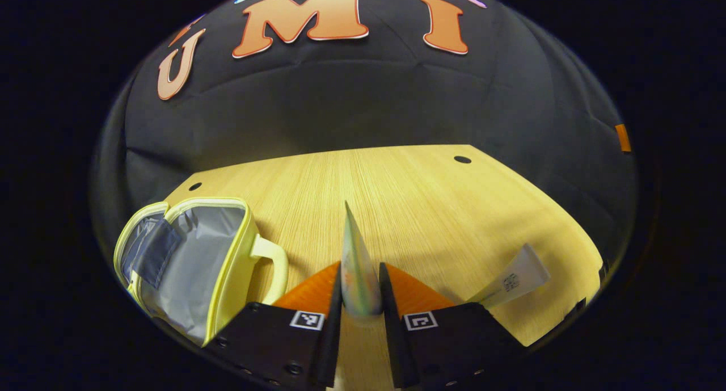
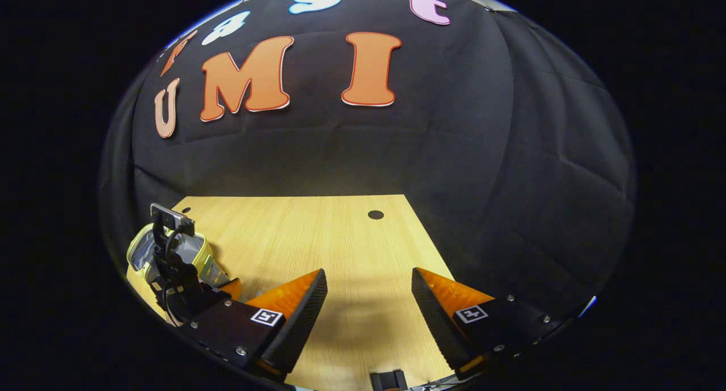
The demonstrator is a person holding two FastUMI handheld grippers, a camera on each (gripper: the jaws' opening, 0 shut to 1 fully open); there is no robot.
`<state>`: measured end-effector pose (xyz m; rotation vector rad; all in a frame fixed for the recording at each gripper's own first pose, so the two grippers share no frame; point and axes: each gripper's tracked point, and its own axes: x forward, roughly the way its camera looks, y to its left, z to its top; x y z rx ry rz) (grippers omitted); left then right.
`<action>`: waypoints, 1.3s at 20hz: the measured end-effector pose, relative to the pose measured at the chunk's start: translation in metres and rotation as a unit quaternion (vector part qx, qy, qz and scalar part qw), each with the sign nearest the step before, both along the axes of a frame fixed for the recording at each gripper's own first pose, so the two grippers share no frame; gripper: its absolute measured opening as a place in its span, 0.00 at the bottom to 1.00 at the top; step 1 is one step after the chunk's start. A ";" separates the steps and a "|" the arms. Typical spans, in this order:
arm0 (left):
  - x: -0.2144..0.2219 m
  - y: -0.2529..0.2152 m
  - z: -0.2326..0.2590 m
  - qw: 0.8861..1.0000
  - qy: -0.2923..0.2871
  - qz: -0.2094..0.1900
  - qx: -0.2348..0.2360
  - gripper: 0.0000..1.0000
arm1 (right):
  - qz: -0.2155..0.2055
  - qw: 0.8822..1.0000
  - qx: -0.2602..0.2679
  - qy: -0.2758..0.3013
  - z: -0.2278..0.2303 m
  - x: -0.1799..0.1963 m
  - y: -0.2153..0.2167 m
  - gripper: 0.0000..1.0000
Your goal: First open the suitcase, pack the skin care products into it, and then close the suitcase.
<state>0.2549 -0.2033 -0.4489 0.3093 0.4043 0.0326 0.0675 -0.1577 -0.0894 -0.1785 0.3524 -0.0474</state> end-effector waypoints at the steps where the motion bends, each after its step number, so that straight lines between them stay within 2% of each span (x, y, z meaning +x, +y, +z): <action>1: -0.001 -0.001 0.001 1.000 -0.002 -0.003 -0.003 0.36 | 0.001 1.000 0.003 0.001 -0.002 0.001 0.002 0.95; 2: -0.001 -0.001 0.001 1.000 -0.004 -0.005 -0.005 0.31 | 0.004 1.000 0.004 0.001 -0.002 0.001 0.005 0.95; 5: -0.013 0.005 0.007 1.000 0.008 0.002 -0.019 0.31 | 0.018 1.000 0.006 -0.004 -0.005 -0.002 0.020 0.95; 6: -0.013 0.003 0.015 1.000 0.005 -0.005 -0.029 0.26 | 0.026 1.000 0.010 -0.006 -0.005 -0.003 0.028 0.95; 9: -0.022 0.001 0.038 0.999 0.008 -0.019 -0.033 0.26 | 0.052 0.998 0.019 -0.004 -0.014 -0.007 0.053 0.95; 12: -0.034 -0.005 0.057 0.998 0.016 -0.037 -0.056 0.26 | 0.087 0.996 0.031 -0.005 -0.024 -0.007 0.084 0.95; 15: -0.045 0.005 0.081 0.998 0.015 -0.034 -0.052 0.26 | 0.119 0.992 0.043 0.013 -0.049 -0.005 0.113 0.95; 18: -0.062 0.017 0.107 0.996 0.021 -0.020 -0.084 0.26 | 0.140 0.988 0.029 0.050 -0.090 -0.003 0.132 0.95; 22: -0.077 0.044 0.141 0.995 0.019 -0.006 -0.093 0.26 | 0.124 0.984 0.040 0.122 -0.151 0.005 0.138 0.96; 26: -0.095 0.073 0.154 0.995 0.021 0.011 -0.098 0.26 | 0.095 0.984 0.025 0.148 -0.184 0.018 0.129 0.92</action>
